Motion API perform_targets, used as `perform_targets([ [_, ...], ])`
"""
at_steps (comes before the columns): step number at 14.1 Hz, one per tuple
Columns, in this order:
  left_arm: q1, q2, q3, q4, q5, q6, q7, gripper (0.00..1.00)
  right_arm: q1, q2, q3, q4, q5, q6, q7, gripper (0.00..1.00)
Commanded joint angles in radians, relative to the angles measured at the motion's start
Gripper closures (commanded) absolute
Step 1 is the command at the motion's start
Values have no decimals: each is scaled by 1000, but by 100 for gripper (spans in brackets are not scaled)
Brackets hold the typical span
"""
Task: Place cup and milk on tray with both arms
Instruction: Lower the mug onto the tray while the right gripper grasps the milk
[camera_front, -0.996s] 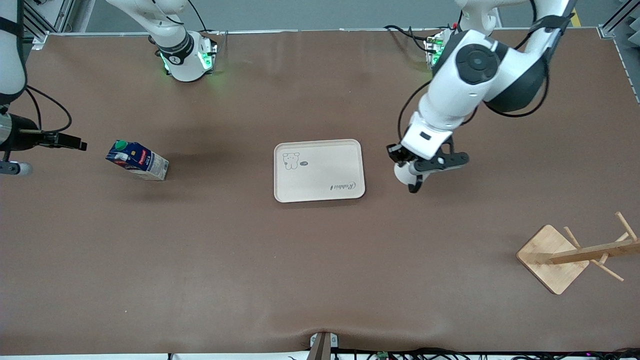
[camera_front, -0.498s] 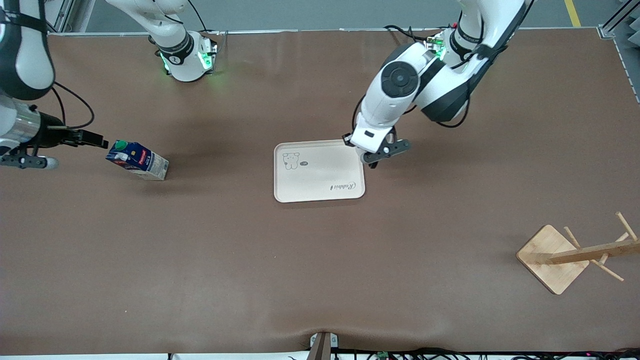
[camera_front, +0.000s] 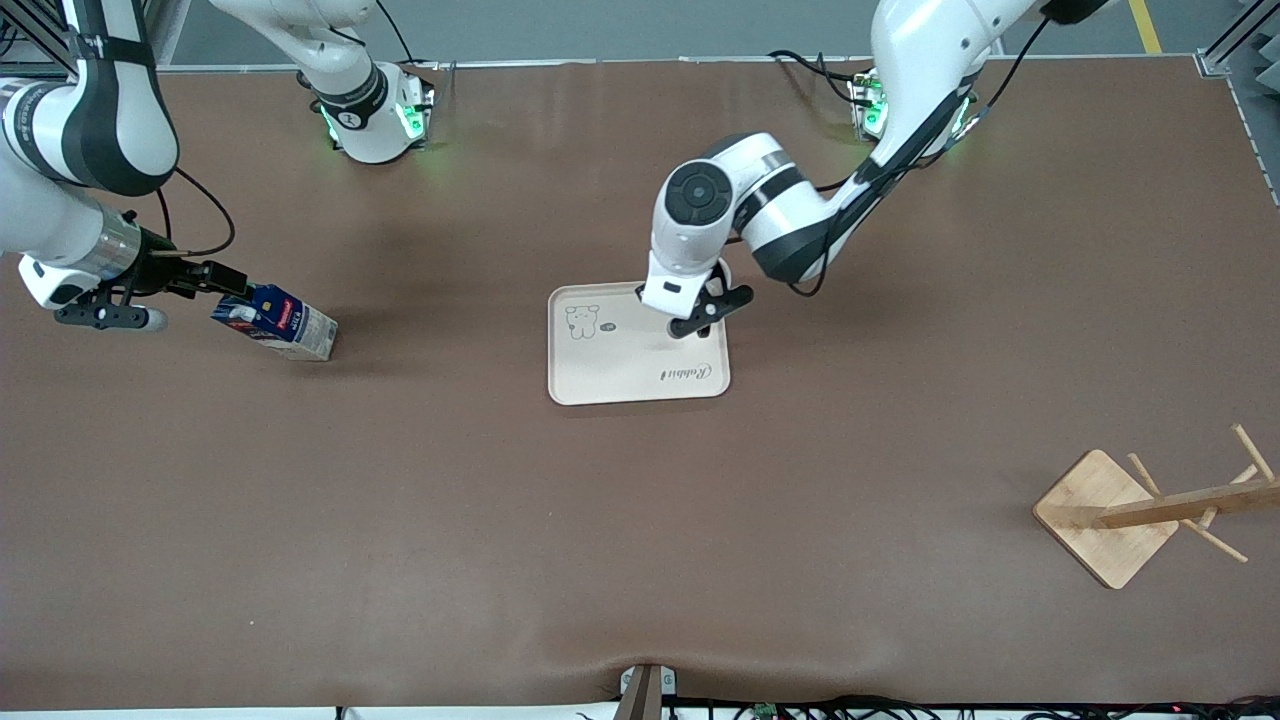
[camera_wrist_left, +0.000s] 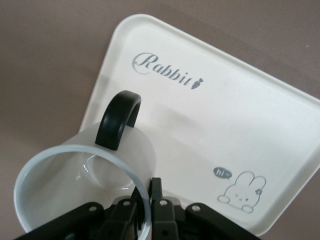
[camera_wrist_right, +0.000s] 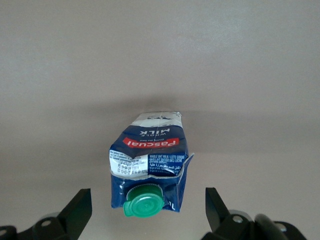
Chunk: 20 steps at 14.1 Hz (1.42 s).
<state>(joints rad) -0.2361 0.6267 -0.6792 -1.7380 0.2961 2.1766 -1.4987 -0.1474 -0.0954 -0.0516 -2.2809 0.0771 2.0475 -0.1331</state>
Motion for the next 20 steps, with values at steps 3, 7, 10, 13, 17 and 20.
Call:
perform_targets([
  [3,-26,100,18,83,87,3,-57,100,22,-35,-2,-80,13,98,18,0],
  [7,-66,119,70,87,89,3,-57,99,22,-26,-2,-167,21,232,43,0],
  [10,-51,91,79,110,92,2,-37,25,22,-26,-2,-215,21,304,43,68],
  [13,-40,30,81,190,92,-87,-26,0,23,-27,-2,-195,21,249,47,100],
  [17,56,-41,73,340,78,-349,199,0,29,-27,1,-105,21,104,61,100],
  [20,156,-96,73,357,77,-426,386,0,87,-27,6,-1,21,-28,136,100],
])
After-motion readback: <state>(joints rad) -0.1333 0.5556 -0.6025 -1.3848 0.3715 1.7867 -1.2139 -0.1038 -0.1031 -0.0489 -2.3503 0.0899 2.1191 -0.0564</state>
